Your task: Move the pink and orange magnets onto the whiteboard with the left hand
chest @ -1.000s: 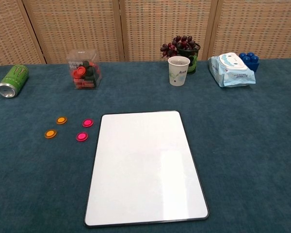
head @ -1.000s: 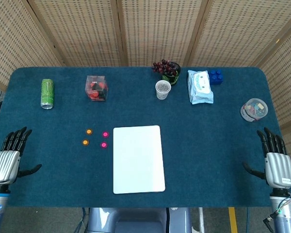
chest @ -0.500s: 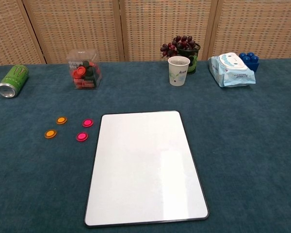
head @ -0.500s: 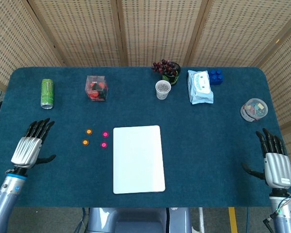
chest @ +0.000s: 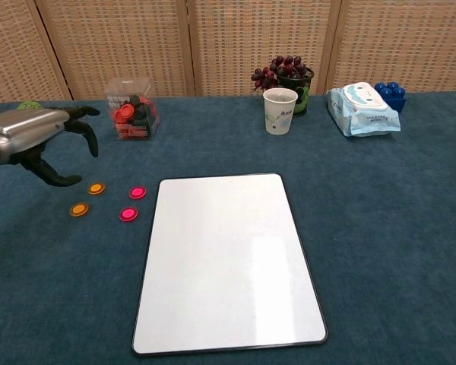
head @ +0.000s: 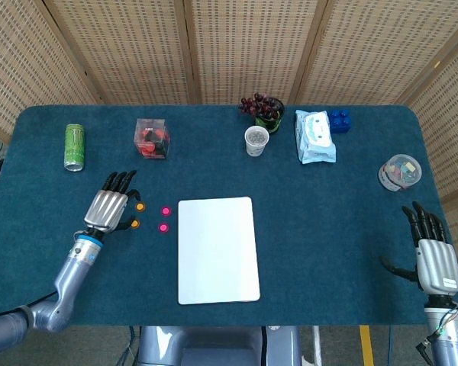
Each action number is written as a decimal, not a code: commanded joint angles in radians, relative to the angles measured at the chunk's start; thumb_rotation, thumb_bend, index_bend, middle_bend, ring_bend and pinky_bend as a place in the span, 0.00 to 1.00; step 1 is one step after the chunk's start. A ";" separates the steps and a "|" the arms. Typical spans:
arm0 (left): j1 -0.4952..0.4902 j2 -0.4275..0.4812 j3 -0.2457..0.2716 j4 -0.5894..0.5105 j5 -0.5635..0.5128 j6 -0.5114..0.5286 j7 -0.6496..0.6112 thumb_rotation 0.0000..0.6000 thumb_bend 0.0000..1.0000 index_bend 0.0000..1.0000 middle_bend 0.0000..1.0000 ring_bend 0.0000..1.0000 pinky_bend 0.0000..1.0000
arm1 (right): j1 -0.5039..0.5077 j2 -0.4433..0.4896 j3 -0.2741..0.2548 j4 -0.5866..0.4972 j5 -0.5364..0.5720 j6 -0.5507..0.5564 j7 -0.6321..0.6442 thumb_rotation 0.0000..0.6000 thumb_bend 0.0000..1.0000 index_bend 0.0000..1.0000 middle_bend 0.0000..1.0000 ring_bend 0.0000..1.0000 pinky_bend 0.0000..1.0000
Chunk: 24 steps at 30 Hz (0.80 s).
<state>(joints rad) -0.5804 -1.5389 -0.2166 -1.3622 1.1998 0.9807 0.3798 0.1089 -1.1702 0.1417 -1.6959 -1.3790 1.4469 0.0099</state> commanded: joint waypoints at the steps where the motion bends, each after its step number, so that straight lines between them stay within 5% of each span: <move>1: -0.057 -0.071 -0.026 0.052 -0.082 -0.044 0.074 1.00 0.32 0.39 0.00 0.00 0.00 | 0.001 0.003 -0.001 -0.001 0.002 -0.005 0.008 1.00 0.23 0.00 0.00 0.00 0.00; 24: -0.165 -0.240 -0.015 0.248 -0.191 -0.106 0.105 1.00 0.31 0.39 0.00 0.00 0.00 | 0.003 0.011 -0.001 -0.005 0.008 -0.019 0.044 1.00 0.23 0.00 0.00 0.00 0.00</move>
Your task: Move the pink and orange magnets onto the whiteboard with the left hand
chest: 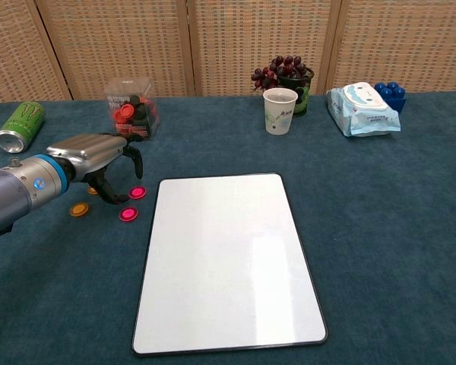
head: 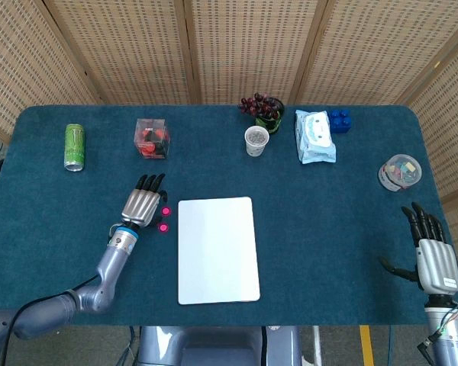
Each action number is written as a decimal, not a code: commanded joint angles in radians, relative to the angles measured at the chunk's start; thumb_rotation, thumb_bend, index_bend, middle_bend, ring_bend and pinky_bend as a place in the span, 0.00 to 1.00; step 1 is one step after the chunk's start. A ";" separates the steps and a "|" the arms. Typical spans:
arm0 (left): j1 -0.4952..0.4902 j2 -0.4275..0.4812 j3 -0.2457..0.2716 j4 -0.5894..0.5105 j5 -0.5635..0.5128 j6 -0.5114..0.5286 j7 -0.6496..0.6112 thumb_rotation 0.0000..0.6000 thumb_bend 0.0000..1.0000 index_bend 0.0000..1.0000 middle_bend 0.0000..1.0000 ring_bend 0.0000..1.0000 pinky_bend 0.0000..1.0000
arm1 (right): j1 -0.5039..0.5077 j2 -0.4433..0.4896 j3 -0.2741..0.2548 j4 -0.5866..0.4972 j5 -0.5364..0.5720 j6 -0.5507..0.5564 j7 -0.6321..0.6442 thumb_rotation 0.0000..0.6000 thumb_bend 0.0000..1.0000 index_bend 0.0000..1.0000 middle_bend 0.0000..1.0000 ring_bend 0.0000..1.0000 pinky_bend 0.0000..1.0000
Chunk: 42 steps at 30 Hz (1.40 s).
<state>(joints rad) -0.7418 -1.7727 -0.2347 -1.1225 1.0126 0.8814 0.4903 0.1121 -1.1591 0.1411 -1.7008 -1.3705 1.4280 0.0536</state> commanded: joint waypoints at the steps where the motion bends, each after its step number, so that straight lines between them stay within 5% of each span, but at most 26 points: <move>1: -0.006 -0.011 0.004 0.015 -0.005 -0.010 -0.012 1.00 0.31 0.39 0.00 0.00 0.00 | 0.000 0.000 0.000 0.000 -0.001 0.000 0.001 1.00 0.23 0.00 0.00 0.00 0.00; 9: -0.022 -0.045 0.011 0.070 -0.007 -0.030 -0.045 1.00 0.32 0.41 0.00 0.00 0.00 | 0.001 0.002 0.000 0.000 0.002 -0.003 0.008 1.00 0.23 0.00 0.00 0.00 0.00; 17: -0.032 -0.062 0.010 0.093 -0.018 -0.037 -0.049 1.00 0.34 0.60 0.00 0.00 0.00 | 0.002 0.003 0.001 -0.001 0.005 -0.007 0.012 1.00 0.23 0.00 0.00 0.00 0.00; 32: -0.033 0.038 -0.019 -0.106 -0.016 0.046 -0.013 1.00 0.34 0.60 0.00 0.00 0.00 | 0.002 0.006 0.000 -0.006 0.007 -0.009 0.017 1.00 0.23 0.00 0.00 0.00 0.00; 42: -0.116 -0.042 -0.032 -0.082 -0.094 -0.027 0.034 1.00 0.33 0.60 0.00 0.00 0.00 | 0.002 0.010 -0.001 -0.007 0.009 -0.013 0.030 1.00 0.23 0.00 0.00 0.00 0.00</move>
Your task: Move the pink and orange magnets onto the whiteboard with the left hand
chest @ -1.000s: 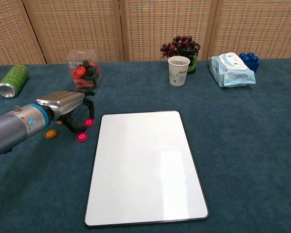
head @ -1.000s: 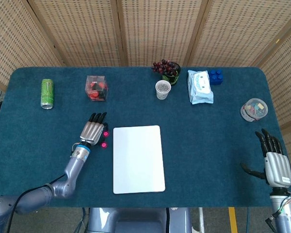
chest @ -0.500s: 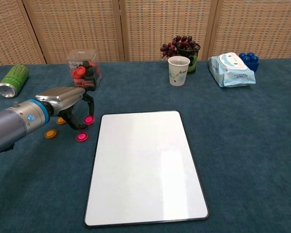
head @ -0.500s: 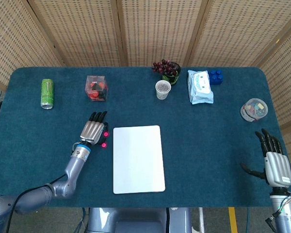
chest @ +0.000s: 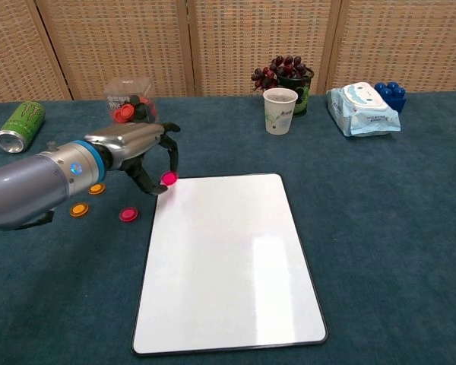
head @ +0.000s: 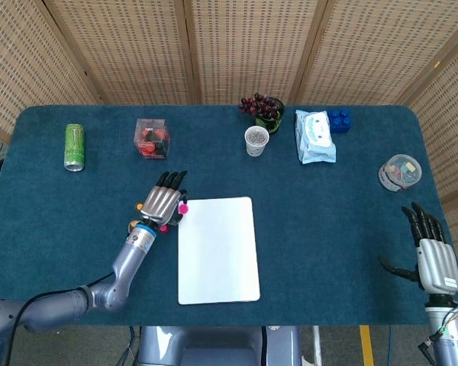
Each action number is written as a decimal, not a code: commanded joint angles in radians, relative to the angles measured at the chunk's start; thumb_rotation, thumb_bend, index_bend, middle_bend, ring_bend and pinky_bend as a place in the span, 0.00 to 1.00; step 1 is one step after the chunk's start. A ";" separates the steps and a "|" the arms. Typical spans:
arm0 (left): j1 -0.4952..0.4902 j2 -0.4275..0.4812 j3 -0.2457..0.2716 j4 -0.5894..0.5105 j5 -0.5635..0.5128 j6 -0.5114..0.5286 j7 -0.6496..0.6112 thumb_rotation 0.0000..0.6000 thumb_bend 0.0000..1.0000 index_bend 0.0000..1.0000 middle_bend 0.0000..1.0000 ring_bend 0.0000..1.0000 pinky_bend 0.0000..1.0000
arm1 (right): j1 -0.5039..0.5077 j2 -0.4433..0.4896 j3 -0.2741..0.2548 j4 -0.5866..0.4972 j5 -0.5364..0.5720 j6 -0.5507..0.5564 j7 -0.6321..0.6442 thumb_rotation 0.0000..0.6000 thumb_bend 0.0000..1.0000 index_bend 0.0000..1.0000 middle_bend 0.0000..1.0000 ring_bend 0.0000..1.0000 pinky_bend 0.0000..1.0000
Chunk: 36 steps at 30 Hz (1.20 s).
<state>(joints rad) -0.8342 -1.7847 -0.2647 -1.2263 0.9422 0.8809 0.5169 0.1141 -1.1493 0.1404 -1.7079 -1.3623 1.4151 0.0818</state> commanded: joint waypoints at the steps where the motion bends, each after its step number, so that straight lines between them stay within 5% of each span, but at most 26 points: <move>1: -0.032 -0.043 -0.003 0.034 -0.031 -0.034 0.009 1.00 0.33 0.60 0.00 0.00 0.00 | 0.000 0.001 0.000 0.001 0.001 -0.001 0.003 1.00 0.23 0.00 0.00 0.00 0.00; 3: -0.042 -0.060 -0.004 0.049 -0.039 -0.041 0.008 1.00 0.30 0.52 0.00 0.00 0.00 | 0.001 0.001 0.001 0.002 0.003 -0.004 0.006 1.00 0.23 0.00 0.00 0.00 0.00; 6: -0.053 -0.082 -0.004 0.067 -0.041 -0.038 0.001 1.00 0.22 0.11 0.00 0.00 0.00 | 0.003 0.003 0.000 0.004 0.005 -0.010 0.007 1.00 0.23 0.00 0.00 0.00 0.00; 8: -0.055 -0.085 -0.004 0.069 -0.038 -0.034 -0.008 1.00 0.20 0.00 0.00 0.00 0.00 | 0.004 0.004 0.000 0.004 0.005 -0.012 0.006 1.00 0.23 0.00 0.00 0.00 0.00; 14: -0.034 -0.040 0.014 0.013 -0.018 -0.005 -0.020 1.00 0.21 0.00 0.00 0.00 0.00 | 0.005 0.005 -0.001 0.004 0.004 -0.013 0.004 1.00 0.23 0.00 0.00 0.00 0.00; 24: 0.073 0.112 0.116 -0.143 0.007 0.058 -0.025 1.00 0.26 0.31 0.00 0.00 0.00 | 0.004 0.003 -0.002 0.002 0.002 -0.008 -0.005 1.00 0.23 0.00 0.00 0.00 0.00; 36: 0.115 0.137 0.159 -0.117 0.052 0.055 -0.086 1.00 0.28 0.35 0.00 0.00 0.00 | 0.004 0.003 -0.003 0.000 0.002 -0.007 -0.011 1.00 0.23 0.00 0.00 0.00 0.00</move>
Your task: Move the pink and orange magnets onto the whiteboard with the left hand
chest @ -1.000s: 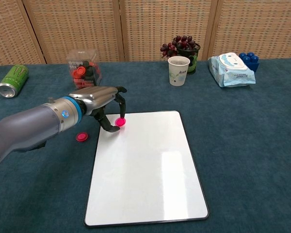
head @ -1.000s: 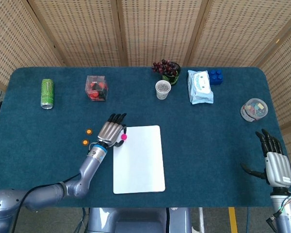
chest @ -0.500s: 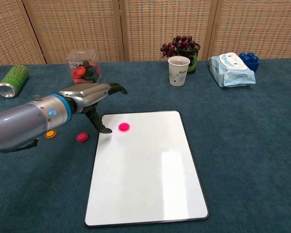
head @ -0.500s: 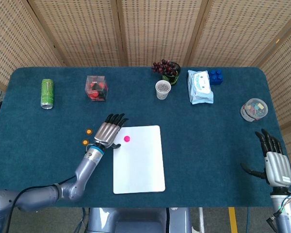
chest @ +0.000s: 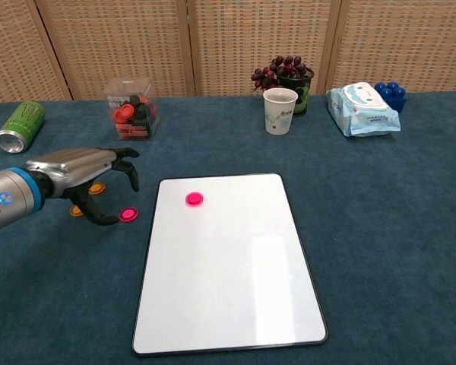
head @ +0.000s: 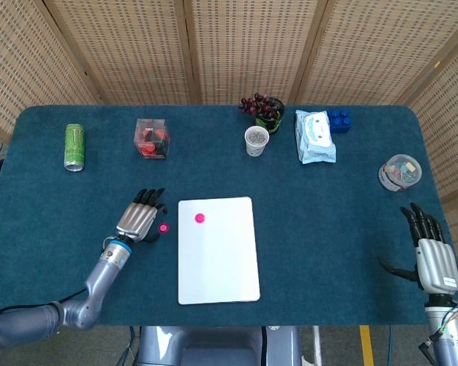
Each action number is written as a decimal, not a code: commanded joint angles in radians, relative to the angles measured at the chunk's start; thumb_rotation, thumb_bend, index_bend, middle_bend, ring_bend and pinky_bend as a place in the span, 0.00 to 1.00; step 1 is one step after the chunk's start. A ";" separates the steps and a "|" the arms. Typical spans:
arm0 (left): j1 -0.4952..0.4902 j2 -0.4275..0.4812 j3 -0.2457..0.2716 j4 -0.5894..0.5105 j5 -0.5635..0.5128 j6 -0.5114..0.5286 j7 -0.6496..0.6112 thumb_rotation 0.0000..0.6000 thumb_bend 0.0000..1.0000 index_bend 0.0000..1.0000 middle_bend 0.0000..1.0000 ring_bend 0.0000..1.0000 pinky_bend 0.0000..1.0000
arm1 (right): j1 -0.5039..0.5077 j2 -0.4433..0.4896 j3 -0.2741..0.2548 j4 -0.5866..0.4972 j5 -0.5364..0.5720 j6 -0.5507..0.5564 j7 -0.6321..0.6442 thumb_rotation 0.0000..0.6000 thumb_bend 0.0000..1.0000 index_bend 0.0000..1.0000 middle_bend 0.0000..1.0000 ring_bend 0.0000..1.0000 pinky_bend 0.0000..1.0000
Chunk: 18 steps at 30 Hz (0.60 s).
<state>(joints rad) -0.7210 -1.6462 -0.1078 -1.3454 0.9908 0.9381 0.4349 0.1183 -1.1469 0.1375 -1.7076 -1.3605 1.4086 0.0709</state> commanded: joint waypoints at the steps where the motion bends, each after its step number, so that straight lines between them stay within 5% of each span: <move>1: 0.002 -0.003 0.002 0.003 0.005 -0.003 -0.005 1.00 0.28 0.35 0.00 0.00 0.00 | 0.000 0.000 0.000 0.000 0.000 -0.001 0.000 1.00 0.23 0.00 0.00 0.00 0.00; 18: 0.004 -0.049 0.010 0.057 0.014 -0.011 0.013 1.00 0.28 0.40 0.00 0.00 0.00 | 0.000 0.001 -0.001 0.001 0.000 -0.001 0.003 1.00 0.23 0.00 0.00 0.00 0.00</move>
<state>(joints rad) -0.7161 -1.6930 -0.0981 -1.2903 1.0068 0.9293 0.4466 0.1187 -1.1461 0.1368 -1.7070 -1.3608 1.4076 0.0737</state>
